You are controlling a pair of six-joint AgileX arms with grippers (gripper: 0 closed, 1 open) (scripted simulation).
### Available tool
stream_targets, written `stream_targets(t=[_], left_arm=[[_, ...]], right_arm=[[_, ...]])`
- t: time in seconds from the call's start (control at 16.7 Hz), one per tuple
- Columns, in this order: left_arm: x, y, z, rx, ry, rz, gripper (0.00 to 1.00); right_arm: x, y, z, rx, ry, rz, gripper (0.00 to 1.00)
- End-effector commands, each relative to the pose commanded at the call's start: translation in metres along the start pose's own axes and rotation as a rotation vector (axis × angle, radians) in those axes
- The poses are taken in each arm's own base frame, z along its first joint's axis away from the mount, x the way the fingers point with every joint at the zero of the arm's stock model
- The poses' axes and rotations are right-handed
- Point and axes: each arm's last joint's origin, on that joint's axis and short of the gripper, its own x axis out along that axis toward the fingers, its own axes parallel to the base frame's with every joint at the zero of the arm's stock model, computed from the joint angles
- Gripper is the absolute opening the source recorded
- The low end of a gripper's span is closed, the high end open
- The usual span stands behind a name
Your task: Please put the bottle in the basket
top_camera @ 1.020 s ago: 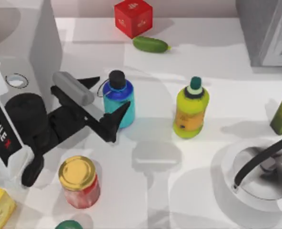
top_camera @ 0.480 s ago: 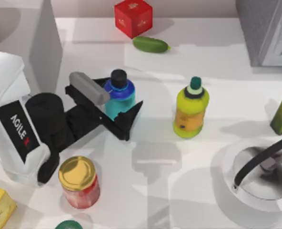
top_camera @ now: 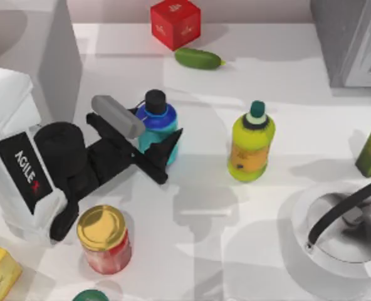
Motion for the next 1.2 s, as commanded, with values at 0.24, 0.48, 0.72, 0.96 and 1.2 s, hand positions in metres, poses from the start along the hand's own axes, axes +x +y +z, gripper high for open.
stream_targets(t=[0.24, 0.48, 0.72, 0.96, 1.2], left_arm=[[0.000, 0.000, 0.000, 0.000, 0.000, 0.000, 0.10], [0.000, 0.000, 0.000, 0.000, 0.000, 0.000, 0.00], [0.000, 0.000, 0.000, 0.000, 0.000, 0.000, 0.00], [-0.002, 0.001, 0.001, 0.001, 0.005, -0.004, 0.00], [-0.018, 0.019, 0.019, 0.020, 0.043, -0.060, 0.00]], right_arm=[[0.000, 0.000, 0.000, 0.000, 0.000, 0.000, 1.00], [0.000, 0.000, 0.000, 0.000, 0.000, 0.000, 1.00], [0.000, 0.000, 0.000, 0.000, 0.000, 0.000, 1.00], [0.000, 0.000, 0.000, 0.000, 0.000, 0.000, 1.00], [0.000, 0.000, 0.000, 0.000, 0.000, 0.000, 1.00]])
